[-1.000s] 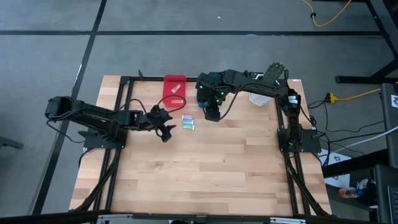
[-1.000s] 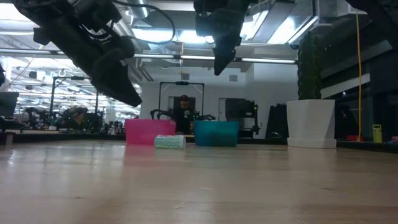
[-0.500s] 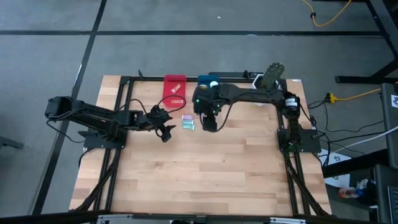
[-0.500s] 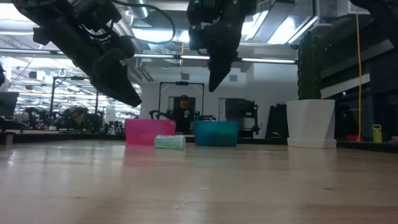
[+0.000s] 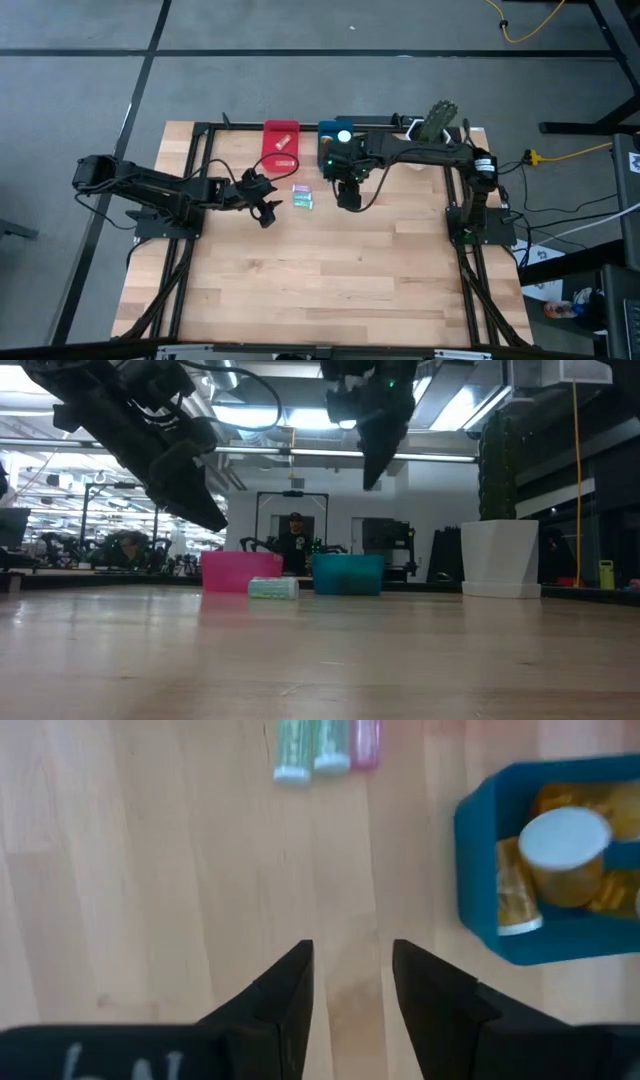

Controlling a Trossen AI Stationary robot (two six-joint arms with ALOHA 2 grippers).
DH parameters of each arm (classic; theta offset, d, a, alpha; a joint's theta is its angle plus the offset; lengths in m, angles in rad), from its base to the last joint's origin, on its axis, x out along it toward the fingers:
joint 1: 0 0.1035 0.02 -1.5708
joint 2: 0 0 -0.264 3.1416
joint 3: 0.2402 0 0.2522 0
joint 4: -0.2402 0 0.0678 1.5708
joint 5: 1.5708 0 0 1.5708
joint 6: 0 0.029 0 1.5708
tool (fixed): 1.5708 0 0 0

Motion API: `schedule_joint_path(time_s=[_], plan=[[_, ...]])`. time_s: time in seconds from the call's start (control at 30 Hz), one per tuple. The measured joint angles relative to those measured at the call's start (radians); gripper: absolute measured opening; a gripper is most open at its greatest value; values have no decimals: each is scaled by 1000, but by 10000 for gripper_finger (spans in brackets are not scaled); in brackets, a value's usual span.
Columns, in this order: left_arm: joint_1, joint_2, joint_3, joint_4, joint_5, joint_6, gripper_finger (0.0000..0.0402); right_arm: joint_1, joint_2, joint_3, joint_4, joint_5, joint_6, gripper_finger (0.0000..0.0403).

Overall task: Pick and place medicine bottles into bin by pill shape (circle, oval)
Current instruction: Put the blue tablet bottle into the red bin

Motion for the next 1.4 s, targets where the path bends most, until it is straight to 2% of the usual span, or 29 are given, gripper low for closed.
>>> schedule_joint_path(time_s=[0.13, 0.23, 0.4, 0.57, 0.7, 0.8, 0.9, 1.23, 1.4], plan=[[0, 0, 0, 0, -1, 11, 206, 2, -17, -7, 39, 3, -7, 137], [0, 0, 0, 0, -1, 11, 206, 1, -51, -89, 137, 15, -13, 137], [0, 0, 0, 1, -1, 12, 206, 1, -155, -377, 443, 29, 9, 137], [0, 0, 0, 3, 0, 12, 206, 1, -246, -636, 924, 23, 5, 137], [0, 0, 0, 3, 0, 12, 206, 1, -254, -771, 1215, 15, -36, 137], [0, 0, 0, 4, 0, 12, 206, 1, -236, -832, 1372, -34, -22, 137], [0, 0, 0, 6, -3, 15, 206, 1, -201, -859, 1451, -86, 12, 137], [2, 0, 0, 7, -7, 17, 206, 1, -119, -857, 1564, -89, 39, 137], [2, 0, 0, 6, -7, 17, 206, 1, -103, -857, 1576, -144, -9, 146]])
